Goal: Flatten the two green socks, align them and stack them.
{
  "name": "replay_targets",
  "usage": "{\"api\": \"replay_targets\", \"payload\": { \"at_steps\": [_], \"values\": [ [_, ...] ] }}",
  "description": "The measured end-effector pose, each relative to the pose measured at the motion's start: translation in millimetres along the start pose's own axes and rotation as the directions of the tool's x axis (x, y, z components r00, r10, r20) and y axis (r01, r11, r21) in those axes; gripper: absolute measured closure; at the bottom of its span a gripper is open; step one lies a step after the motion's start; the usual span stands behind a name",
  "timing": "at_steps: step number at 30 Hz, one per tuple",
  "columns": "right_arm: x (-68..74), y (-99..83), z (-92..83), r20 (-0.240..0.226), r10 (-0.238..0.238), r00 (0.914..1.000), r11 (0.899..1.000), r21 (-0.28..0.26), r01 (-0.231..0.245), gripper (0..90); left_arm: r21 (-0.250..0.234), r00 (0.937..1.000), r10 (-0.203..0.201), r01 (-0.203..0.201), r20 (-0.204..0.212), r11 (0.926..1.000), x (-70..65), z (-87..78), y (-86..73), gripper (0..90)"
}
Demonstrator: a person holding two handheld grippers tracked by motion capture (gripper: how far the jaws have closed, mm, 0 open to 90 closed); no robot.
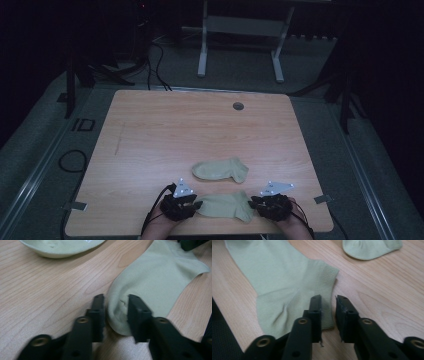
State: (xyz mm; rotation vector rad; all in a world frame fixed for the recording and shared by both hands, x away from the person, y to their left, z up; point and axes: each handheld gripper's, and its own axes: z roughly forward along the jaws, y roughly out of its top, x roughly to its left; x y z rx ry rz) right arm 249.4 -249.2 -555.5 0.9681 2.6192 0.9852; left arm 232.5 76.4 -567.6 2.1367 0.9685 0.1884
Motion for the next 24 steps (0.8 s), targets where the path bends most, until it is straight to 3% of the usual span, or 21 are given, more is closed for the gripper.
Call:
{"api": "replay_targets", "payload": {
  "at_steps": [5, 12, 24],
  "values": [
    [2.2, 1.1, 0.6, -0.015, -0.008, 0.9999, 1.000, 0.009, 0.008, 86.6, 0.011, 0.9999, 0.005, -0.006, 0.015, 0.9999, -1.9, 1.5, 0.2, 85.8],
    [5.0, 4.8, -2.6, 0.009, -0.007, 0.9999, 1.000, 0.007, 0.007, 88.3, -0.011, 0.9999, -0.012, 0.012, 0.005, 0.9999, -1.8, -2.3, 1.5, 87.3],
    [5.0, 24.3, -22.9, 0.015, -0.022, 0.9996, 0.998, -0.060, 0.023, 88.3, -0.053, 0.9999, -0.016, 0.016, 0.000, 0.9985, 2.6, -22.2, 17.2, 87.4]
  ]
}}
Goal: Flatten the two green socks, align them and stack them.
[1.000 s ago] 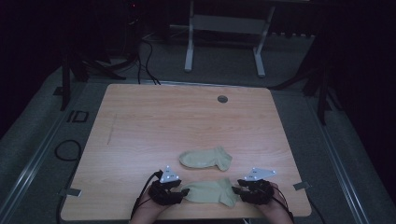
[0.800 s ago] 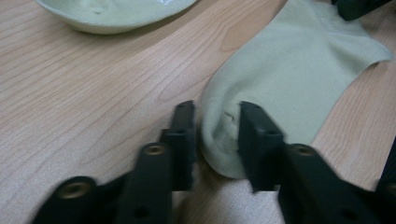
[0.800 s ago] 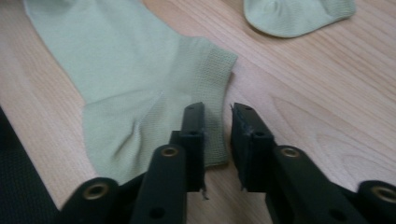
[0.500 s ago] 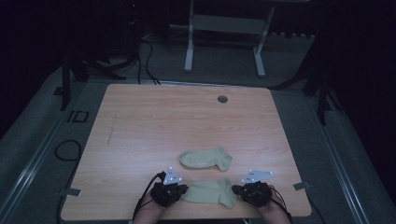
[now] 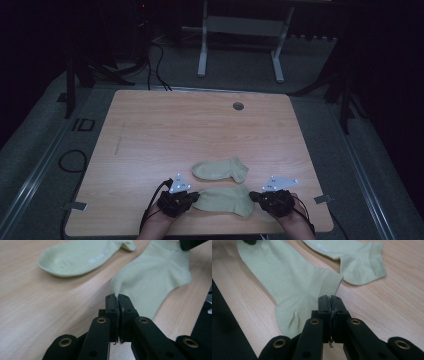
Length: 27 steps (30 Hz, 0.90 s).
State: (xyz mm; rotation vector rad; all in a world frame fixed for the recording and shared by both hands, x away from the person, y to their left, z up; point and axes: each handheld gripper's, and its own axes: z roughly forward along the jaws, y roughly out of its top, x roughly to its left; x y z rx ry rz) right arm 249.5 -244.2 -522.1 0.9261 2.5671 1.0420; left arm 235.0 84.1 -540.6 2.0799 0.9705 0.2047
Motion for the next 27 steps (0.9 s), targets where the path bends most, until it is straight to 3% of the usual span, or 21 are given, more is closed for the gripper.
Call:
{"api": "replay_targets", "payload": {
  "at_steps": [9, 20, 27],
  "values": [
    [-5.9, 18.5, -9.1, 0.009, -0.001, 1.0000, 0.999, -0.052, 0.001, 88.2, -0.033, 0.9995, -0.032, 0.032, 0.004, 0.9989, 10.9, -8.2, 15.3, 87.3],
    [-25.8, 58.1, -12.8, 0.038, -0.014, 0.9992, 0.998, -0.068, 0.017, 88.2, -0.044, 0.9983, -0.012, 0.009, -0.057, 0.9990, 25.7, -13.6, 50.2, 87.3],
    [-42.0, 80.3, -8.9, 0.049, 0.005, 0.9988, 0.997, -0.079, -0.001, 88.2, -0.054, 0.9965, -0.032, 0.028, -0.077, 0.9981, 39.1, -11.2, 67.6, 87.3]
  ]
}}
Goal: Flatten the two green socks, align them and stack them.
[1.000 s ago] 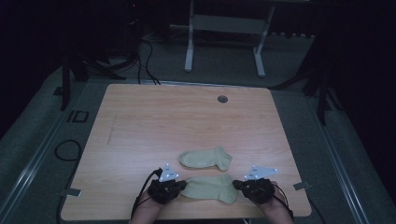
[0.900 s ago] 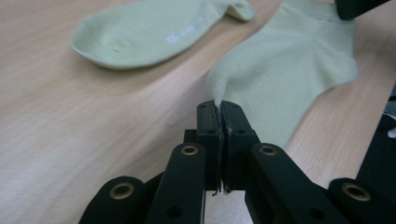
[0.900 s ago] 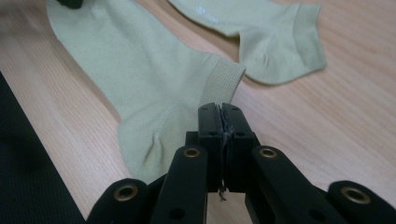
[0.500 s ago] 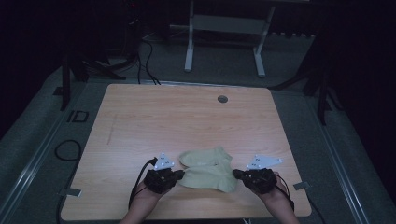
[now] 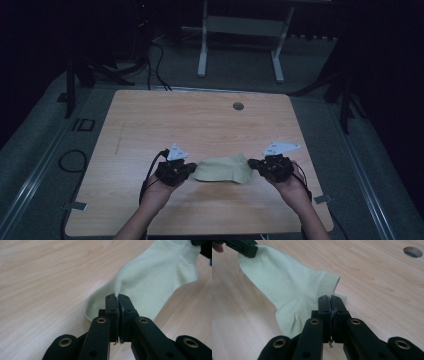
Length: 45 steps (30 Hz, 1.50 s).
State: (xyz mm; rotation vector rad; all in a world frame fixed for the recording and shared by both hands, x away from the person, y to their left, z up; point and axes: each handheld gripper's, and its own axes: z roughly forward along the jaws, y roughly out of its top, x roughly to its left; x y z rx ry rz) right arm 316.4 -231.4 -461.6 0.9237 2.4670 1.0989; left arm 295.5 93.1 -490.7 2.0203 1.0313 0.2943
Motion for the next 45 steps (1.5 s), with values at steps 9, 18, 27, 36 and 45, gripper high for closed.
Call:
{"api": "replay_targets", "payload": {
  "at_steps": [9, 18, 27, 36, 45],
  "values": [
    [-16.6, -0.1, 21.3, 0.007, 0.054, 0.9985, 0.998, 0.025, -0.054, 88.1, 0.034, 0.9997, -0.021, 0.021, -0.013, 0.9992, 15.2, 18.5, 4.8, 87.3],
    [-27.4, -10.5, 46.2, 0.024, 0.077, 0.9967, 0.993, 0.085, -0.079, 88.1, 0.089, 0.9992, -0.037, 0.038, -0.015, 0.9953, 18.9, 43.8, -3.3, 87.2],
    [-30.9, -21.4, 61.7, 0.020, 0.089, 0.9958, 0.987, 0.130, -0.091, 88.1, 0.127, 0.9993, -0.031, 0.033, -0.019, 0.9913, 23.2, 54.7, -8.5, 87.1],
    [-33.1, -26.9, 72.9, 0.032, 0.095, 0.9950, 0.983, 0.153, -0.099, 87.9, 0.141, 0.9990, -0.038, 0.041, -0.026, 0.9892, 25.0, 64.5, -12.9, 87.1],
    [-34.9, -35.8, 82.3, 0.035, 0.105, 0.9938, 0.979, 0.172, -0.110, 87.2, 0.145, 0.9978, -0.059, 0.063, -0.030, 0.9875, 28.6, 72.2, -20.9, 86.8]
  ]
}}
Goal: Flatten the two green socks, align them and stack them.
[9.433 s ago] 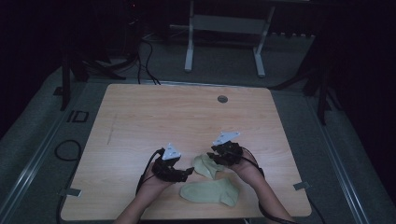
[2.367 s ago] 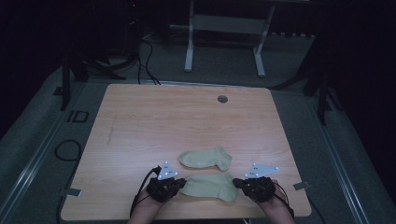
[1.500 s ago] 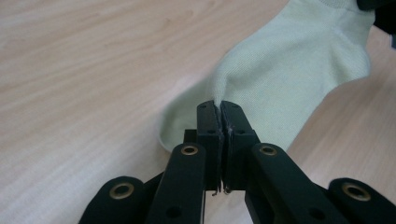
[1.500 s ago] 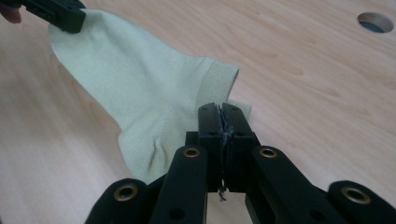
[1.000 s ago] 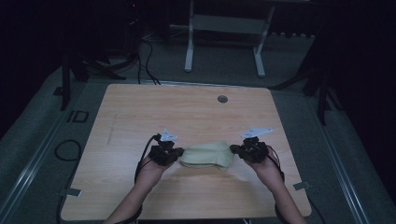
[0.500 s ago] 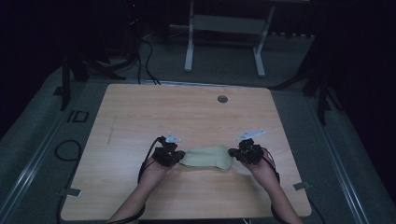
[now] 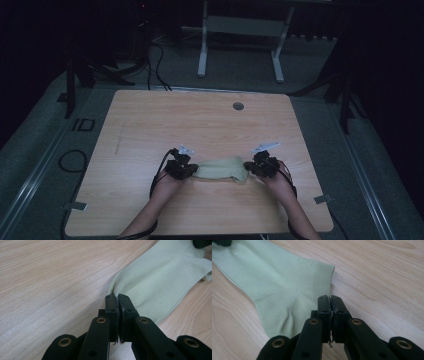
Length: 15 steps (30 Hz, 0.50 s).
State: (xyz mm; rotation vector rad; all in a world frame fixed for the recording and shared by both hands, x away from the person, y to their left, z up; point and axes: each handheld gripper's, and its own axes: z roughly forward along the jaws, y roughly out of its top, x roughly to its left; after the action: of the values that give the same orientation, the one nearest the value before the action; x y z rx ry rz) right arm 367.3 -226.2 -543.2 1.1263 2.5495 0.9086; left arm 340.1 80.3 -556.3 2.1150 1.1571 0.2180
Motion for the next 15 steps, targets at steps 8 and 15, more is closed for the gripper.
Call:
{"api": "replay_targets", "payload": {
  "at_steps": [8, 15],
  "values": [
    [1.9, 2.4, -2.4, 0.009, -0.004, 0.9999, 1.000, 0.000, 0.004, 76.8, -0.027, 0.9997, -0.015, 0.015, 0.019, 0.9995, 0.5, -4.3, 1.2, 75.6],
    [19.1, 10.3, -22.2, -0.013, -0.035, 0.9993, 0.997, -0.074, 0.034, 73.0, -0.095, 1.0000, -0.003, 0.003, 0.000, 0.9955, -3.0, -23.3, 7.1, 66.0]
  ]
}}
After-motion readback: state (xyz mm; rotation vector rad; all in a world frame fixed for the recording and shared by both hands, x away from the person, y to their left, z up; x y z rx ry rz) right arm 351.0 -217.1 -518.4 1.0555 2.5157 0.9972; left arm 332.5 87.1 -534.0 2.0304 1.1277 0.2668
